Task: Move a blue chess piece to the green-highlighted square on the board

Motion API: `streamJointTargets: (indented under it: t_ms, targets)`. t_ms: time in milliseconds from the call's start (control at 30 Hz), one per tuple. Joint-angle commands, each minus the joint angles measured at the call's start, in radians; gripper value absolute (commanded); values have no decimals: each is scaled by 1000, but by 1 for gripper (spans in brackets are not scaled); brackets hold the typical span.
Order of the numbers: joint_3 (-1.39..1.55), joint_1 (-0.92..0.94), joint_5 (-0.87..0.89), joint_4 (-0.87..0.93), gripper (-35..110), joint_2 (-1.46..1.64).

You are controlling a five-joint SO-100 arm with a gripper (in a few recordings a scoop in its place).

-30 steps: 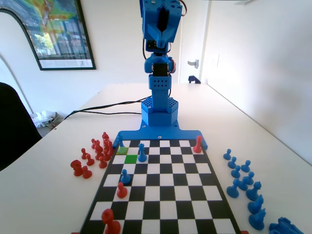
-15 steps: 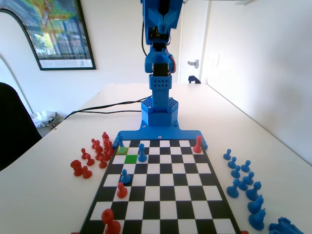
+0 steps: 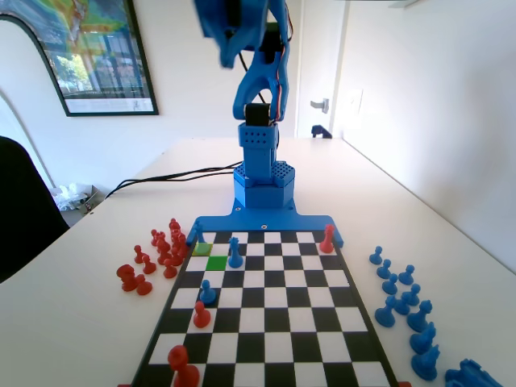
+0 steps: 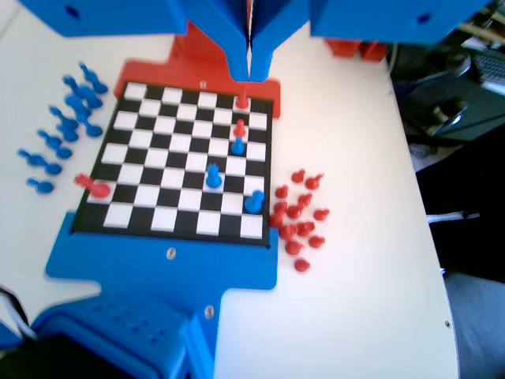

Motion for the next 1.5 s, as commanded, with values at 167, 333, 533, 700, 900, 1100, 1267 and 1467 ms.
streamJointTargets:
  t_ms: [167,333,533,700,900,1100,1267,1467]
  targets:
    - [219,67,-178,-267,1,-77]
    - [390,121,-322,-410,1,-74]
    - [454,163,-413,-446,1,-81]
    - [505,163,-405,-532,3,-115]
    - [561,135,-353,-670,9,-176]
    - [598,114,-342,-759,12,-207]
    - [604,110,-345,-781,11,-225]
    - [667,126,-376,-873,11,-232]
